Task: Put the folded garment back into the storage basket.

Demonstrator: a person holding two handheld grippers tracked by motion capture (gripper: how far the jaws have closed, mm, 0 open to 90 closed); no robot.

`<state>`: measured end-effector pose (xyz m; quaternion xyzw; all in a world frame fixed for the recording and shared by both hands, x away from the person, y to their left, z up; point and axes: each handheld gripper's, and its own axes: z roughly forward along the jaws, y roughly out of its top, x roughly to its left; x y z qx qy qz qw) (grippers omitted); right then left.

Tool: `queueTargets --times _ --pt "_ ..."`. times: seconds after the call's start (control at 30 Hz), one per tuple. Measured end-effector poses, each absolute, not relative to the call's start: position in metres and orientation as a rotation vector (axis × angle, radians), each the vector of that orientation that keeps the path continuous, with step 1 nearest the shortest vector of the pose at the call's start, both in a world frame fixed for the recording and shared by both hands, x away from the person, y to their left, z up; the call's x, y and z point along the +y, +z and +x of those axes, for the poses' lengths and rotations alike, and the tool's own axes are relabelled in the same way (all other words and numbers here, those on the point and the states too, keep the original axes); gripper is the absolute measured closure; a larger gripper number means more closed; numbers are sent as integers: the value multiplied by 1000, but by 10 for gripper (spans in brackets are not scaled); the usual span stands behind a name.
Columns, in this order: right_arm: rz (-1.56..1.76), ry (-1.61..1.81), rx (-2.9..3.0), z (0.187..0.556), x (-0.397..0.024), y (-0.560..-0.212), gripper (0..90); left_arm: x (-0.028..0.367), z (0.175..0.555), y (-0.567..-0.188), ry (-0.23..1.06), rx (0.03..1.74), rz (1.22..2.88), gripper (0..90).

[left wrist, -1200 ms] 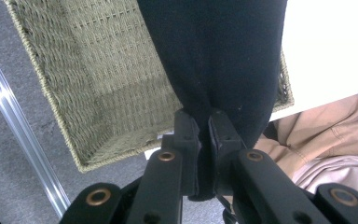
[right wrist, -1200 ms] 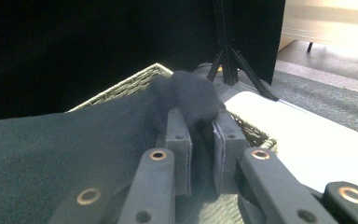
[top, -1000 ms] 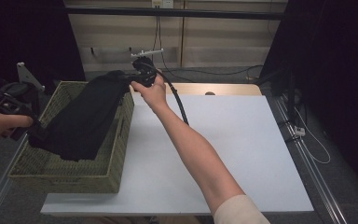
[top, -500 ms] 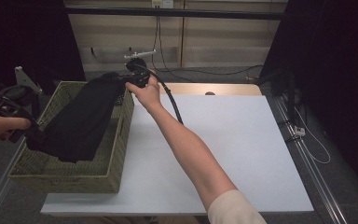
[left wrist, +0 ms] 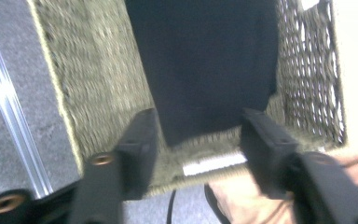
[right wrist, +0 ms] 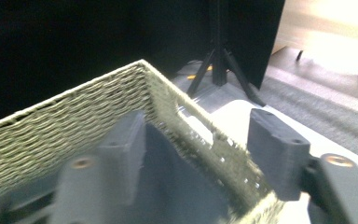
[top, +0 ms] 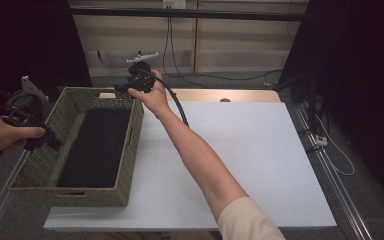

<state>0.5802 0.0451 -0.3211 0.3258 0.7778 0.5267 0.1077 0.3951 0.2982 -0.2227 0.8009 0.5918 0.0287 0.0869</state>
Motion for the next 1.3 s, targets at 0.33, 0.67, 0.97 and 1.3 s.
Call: queueTargets --times 0.33,0.67,0.97,1.3 --pt "924 1587 2334 555 10 -324 270 284 403 -224 85 1679 2396 274" --pt "933 1599 2357 534 -24 -330 205 266 416 -231 55 1608 2425 214" --pt "978 1574 2361 521 -56 -347 167 253 428 -239 46 1545 2450 186" --pt "1008 1556 2350 511 -84 -360 166 246 434 -245 41 1502 2466 158"
